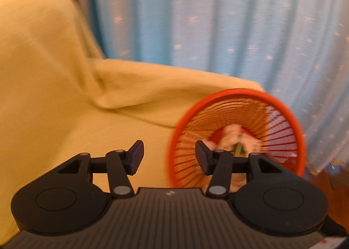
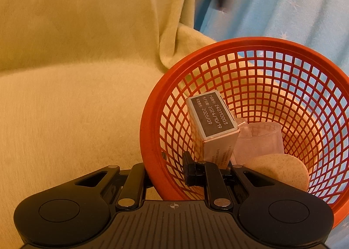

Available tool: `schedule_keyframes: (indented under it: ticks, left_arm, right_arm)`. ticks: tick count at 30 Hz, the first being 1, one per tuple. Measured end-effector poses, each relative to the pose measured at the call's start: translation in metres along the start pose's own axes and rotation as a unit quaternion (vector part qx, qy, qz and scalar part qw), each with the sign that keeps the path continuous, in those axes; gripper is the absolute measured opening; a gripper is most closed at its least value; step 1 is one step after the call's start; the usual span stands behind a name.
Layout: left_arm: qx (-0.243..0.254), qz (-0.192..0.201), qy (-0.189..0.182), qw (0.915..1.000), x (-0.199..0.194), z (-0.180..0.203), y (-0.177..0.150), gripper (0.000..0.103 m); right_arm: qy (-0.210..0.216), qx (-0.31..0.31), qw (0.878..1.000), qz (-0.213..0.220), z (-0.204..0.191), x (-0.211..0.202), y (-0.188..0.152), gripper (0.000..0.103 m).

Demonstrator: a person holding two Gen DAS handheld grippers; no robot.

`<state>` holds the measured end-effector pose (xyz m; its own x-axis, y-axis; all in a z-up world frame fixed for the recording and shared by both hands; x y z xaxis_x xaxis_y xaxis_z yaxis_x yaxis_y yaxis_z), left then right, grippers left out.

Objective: Organize objects
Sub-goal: 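Carry the tissue with the left tool over the red basket and release, then lower the red basket with the right tool onto the wooden floor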

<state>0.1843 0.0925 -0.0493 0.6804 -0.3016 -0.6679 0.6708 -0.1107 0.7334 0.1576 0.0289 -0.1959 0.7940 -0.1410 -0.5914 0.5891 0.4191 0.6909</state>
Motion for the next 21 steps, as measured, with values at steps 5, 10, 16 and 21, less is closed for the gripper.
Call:
schedule_keyframes:
  ticks: [5, 10, 16, 21]
  left_arm:
    - [-0.025, -0.006, 0.046, 0.9986, -0.014, -0.033, -0.017, 0.051]
    - [-0.047, -0.012, 0.071, 0.9963, -0.029, -0.047, -0.041, 0.054]
    - [-0.061, -0.016, 0.089, 0.9940, -0.043, -0.046, -0.064, 0.057]
    - [-0.075, -0.017, 0.083, 0.9935, -0.044, -0.034, -0.075, 0.058]
  right_arm:
    - [0.008, 0.012, 1.000, 0.001, 0.008, 0.002, 0.005, 0.012]
    - [0.014, 0.016, 1.000, -0.001, 0.019, -0.001, 0.006, 0.009]
    - [0.030, -0.012, 0.999, -0.008, 0.032, -0.005, 0.006, 0.007]
    - [0.041, -0.046, 0.998, -0.005, 0.049, -0.013, -0.003, 0.003]
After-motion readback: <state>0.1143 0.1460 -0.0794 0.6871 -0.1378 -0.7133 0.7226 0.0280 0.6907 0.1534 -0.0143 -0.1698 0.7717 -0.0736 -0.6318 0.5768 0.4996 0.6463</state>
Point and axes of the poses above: each gripper's, at about its wrist camera, not at the fingertips, and x roughly the way its jaws point, z to its right, y to its top, the point moved 4 cm from there along x, roughly the way its jaws point, and after that the axes turned 8 degrees about -x, right-handed, at the moved point
